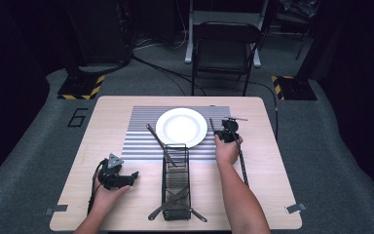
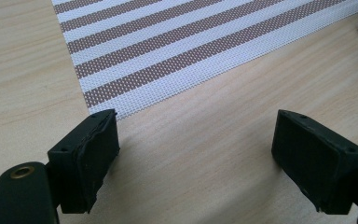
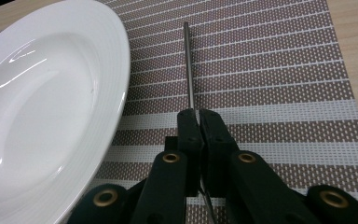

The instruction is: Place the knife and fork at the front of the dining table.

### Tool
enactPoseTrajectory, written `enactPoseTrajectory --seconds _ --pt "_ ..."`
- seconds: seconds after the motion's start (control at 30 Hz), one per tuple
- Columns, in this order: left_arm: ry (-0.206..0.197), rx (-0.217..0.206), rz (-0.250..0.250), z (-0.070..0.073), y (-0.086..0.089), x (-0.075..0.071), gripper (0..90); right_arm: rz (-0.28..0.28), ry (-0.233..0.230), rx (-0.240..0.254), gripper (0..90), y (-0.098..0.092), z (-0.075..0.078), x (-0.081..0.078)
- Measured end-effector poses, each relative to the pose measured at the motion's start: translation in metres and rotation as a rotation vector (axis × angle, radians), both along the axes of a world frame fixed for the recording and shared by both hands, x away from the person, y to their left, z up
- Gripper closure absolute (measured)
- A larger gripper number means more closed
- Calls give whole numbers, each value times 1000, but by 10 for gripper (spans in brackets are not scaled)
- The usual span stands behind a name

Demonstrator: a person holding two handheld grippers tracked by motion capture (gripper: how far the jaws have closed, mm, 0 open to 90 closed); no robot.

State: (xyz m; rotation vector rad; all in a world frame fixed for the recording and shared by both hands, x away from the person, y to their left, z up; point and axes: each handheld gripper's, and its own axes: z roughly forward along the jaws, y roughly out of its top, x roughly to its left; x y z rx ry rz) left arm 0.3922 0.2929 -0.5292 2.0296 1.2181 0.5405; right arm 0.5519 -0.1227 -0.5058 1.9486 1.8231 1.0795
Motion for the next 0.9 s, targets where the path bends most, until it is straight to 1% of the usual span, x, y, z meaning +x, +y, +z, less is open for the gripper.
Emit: enactPoseTrajectory --seconds 0.07,0.1,0.2,0.3,0.5,0.6,0.63,0.67,0.7,0.77,0.83,0.9 --pt "0 0 0 0 0 0 146 -2 -3 1 880 0 0 0" --pt "0 0 0 0 0 0 146 -9 -2 10 880 1 0 1" --pt "0 0 0 0 0 0 146 -4 -6 7 879 -1 -1 1" --pt "1 0 0 0 0 0 146 -14 -4 20 878 -1 -1 2" --pt "1 0 0 0 0 0 146 -16 -9 16 875 -1 -1 2" --pt "0 0 0 0 0 0 146 -8 -12 13 872 -3 -1 2" --pt "0 0 0 0 0 0 146 -16 -10 14 869 -3 -1 2" --pt "0 0 0 0 0 0 146 -21 -4 11 866 -4 -1 2" --pt "0 0 0 0 0 0 146 -22 -6 -9 865 -6 -1 2" --pt "0 0 0 0 0 0 146 -27 -1 -7 867 -6 -1 2" --pt "1 -2 3 0 0 0 146 -19 -2 -6 861 -10 -2 3" --pt "0 -1 0 0 0 0 146 -19 2 7 860 -11 -2 2"
